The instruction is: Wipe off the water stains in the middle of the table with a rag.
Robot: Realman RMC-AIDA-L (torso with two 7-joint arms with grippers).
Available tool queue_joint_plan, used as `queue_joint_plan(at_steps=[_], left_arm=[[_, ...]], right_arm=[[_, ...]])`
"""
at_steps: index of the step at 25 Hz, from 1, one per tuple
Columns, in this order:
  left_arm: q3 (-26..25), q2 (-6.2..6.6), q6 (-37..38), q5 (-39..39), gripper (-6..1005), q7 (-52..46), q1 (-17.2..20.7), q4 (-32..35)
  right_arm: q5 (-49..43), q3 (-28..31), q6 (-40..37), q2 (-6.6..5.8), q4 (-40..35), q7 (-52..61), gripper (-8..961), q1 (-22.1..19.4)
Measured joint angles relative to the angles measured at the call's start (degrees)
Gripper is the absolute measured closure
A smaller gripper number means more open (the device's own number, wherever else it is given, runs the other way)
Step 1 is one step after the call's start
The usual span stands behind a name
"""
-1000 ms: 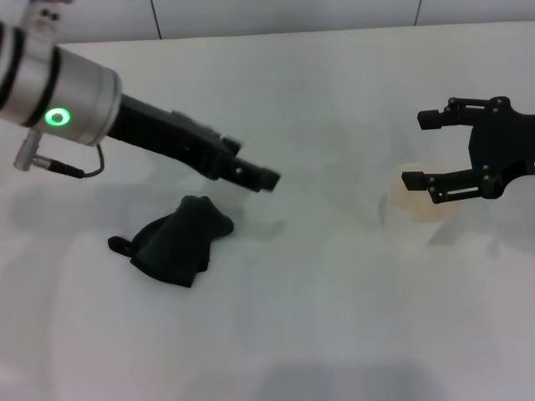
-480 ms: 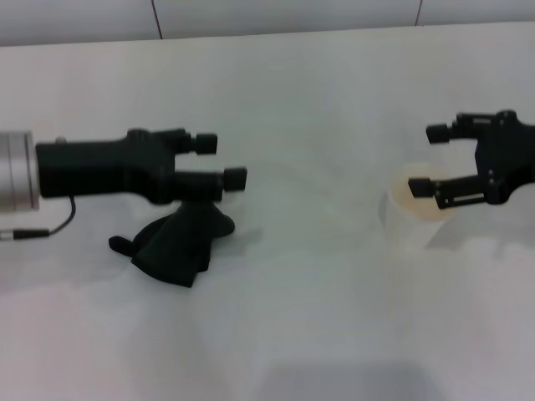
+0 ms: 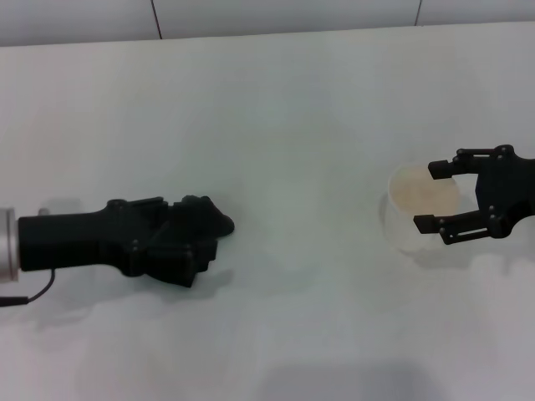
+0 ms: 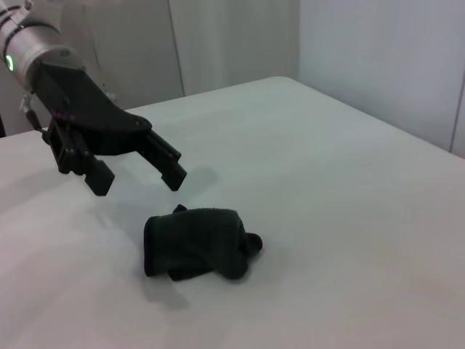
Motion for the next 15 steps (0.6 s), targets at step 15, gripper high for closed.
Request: queue_joint_plan(at_steps=[15], left_arm=[[-5.6,-0.24,0.4,0.1,109,16.4,1.9,-6.8]], right_arm=[[4.1,0.4,0.7,0.09,4.5,-8.6,94,-0.5]])
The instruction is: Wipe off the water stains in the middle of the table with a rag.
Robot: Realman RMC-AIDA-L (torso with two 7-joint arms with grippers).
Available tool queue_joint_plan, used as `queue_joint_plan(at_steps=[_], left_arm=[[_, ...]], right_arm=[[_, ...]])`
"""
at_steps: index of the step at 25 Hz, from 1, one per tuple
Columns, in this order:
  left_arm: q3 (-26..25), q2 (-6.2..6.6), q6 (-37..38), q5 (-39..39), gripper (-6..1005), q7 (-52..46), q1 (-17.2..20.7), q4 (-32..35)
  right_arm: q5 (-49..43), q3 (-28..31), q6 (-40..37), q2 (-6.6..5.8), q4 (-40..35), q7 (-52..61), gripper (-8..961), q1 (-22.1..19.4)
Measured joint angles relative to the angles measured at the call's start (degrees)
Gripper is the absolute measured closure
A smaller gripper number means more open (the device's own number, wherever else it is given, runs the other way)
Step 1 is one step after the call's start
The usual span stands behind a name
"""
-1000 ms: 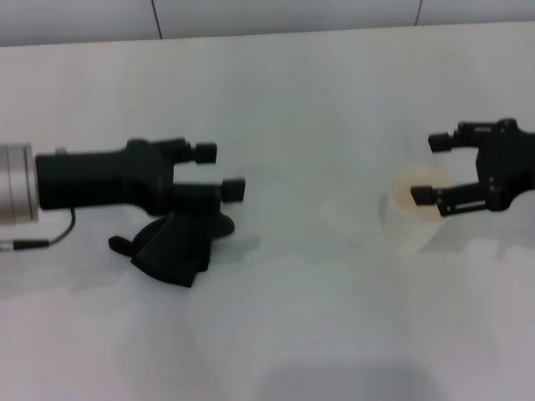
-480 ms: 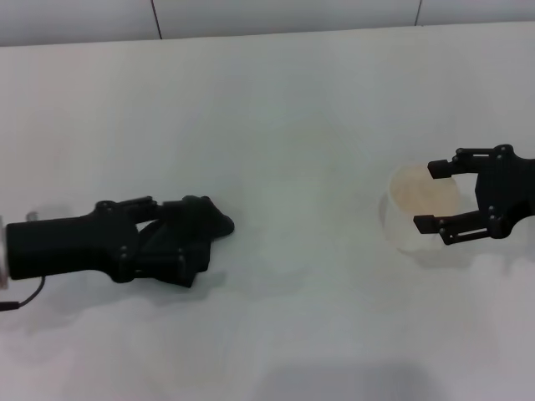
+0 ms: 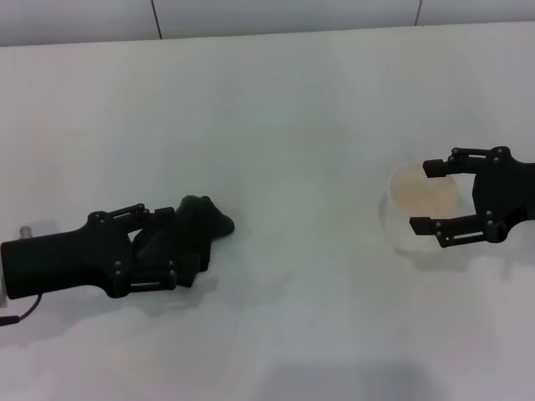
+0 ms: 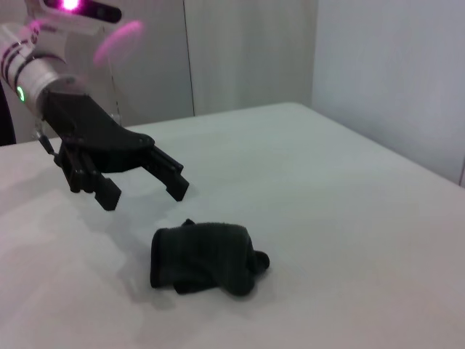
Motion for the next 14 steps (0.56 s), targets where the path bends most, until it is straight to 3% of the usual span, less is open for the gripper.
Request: queue_joint_plan(at_steps=[14], left_arm=[[-1.7,-0.39,-2.0,-0.3,111,12.4,0.1,-5.8]], right_arm=[[0.8,0.1,0.3,-0.09,1.1,-1.1,94,-0.3]])
